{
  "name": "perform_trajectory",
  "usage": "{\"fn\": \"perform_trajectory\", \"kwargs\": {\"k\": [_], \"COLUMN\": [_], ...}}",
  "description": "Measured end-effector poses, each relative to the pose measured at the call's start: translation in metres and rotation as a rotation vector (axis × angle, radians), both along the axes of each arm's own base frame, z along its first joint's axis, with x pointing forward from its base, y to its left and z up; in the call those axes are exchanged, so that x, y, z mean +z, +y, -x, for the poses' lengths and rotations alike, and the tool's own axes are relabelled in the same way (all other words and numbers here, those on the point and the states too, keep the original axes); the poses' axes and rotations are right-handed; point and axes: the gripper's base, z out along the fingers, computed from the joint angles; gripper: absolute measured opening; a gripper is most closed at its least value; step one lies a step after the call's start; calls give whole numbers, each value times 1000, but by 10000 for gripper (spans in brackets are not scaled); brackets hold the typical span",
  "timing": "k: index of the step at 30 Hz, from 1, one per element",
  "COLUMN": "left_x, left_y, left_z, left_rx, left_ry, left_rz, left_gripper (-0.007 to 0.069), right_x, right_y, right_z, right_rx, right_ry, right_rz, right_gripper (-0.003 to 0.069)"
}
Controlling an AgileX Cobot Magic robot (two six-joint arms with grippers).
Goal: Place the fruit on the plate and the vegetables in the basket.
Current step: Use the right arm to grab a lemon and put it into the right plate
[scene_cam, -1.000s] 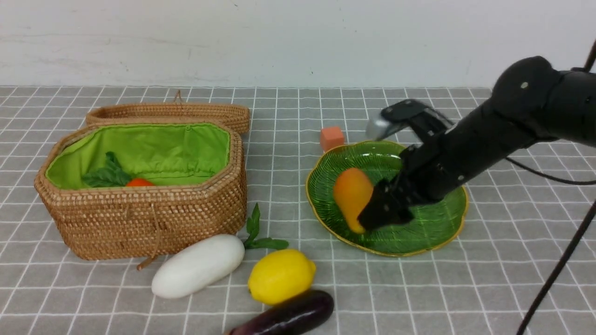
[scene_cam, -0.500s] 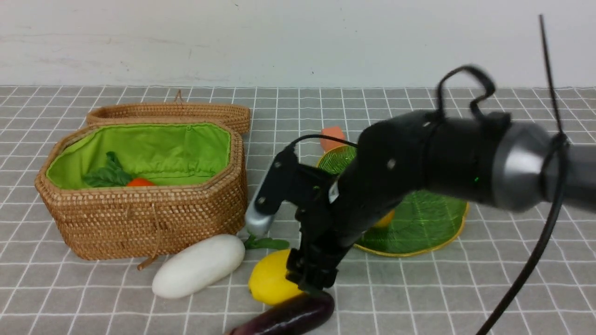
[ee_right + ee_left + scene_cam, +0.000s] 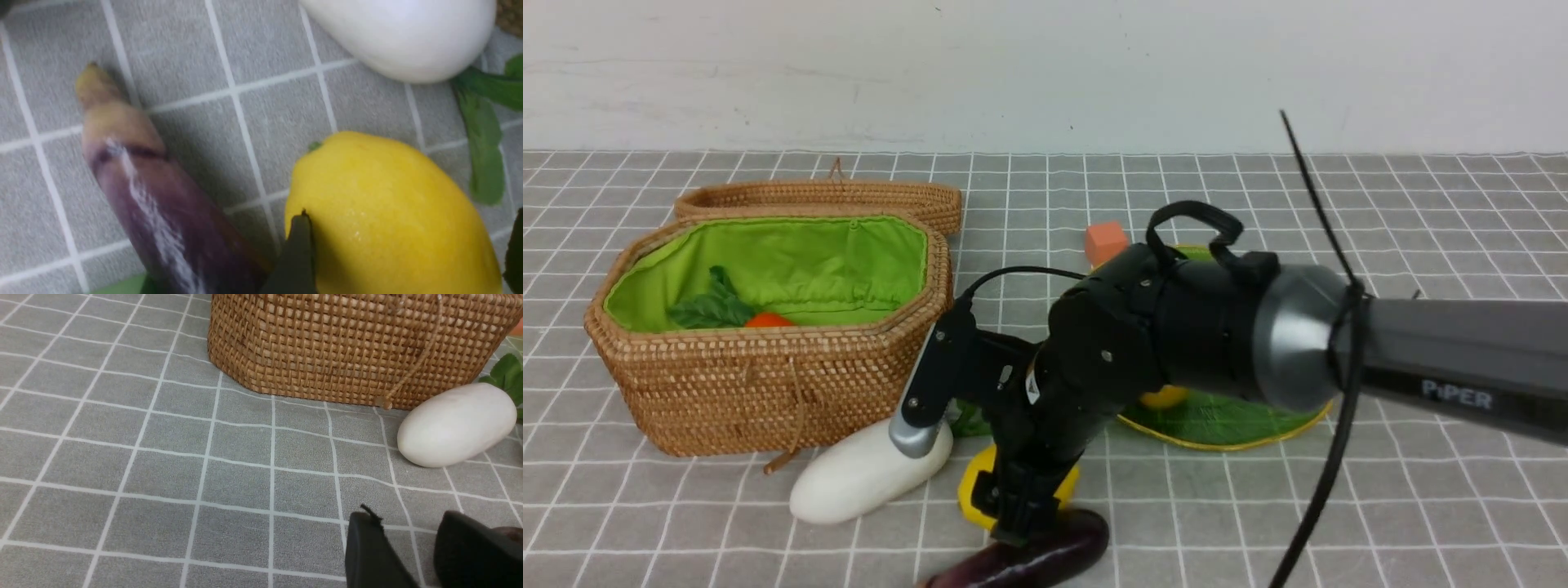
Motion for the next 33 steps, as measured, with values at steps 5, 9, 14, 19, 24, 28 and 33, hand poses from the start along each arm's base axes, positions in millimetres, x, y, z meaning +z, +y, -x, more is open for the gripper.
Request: {"fn": "perform_trajectory", "kwargs": {"k": [5,9,14,19,24,28,33], "left_x": [0,0,0,0,0,0,0], "left_y": [0,0,0,0,0,0,0], "left_z": [0,0,0,0,0,0,0], "left_rx": [0,0,0,0,0,0,0], "left_ry": [1,1,1,1,0,0,0], "left_rz": [0,0,0,0,0,0,0], "left_gripper": [239,239,239,239,239,239,239], "right_x": [-4,-4,-1,15,34,56,71], "right_y": [2,2,4,7,1,-19,-44], "right_z": [-2,-2,-4,-7,-12,-22,-32], "right_rx": [-3,-3,2,10,-14,-81,-178], "right_ry": [10,8,6,14,19,34,142], "right_rz": [1,0,8,26,22,-30,-139], "right_gripper": [568,542,540,340,12,-18,-13]}}
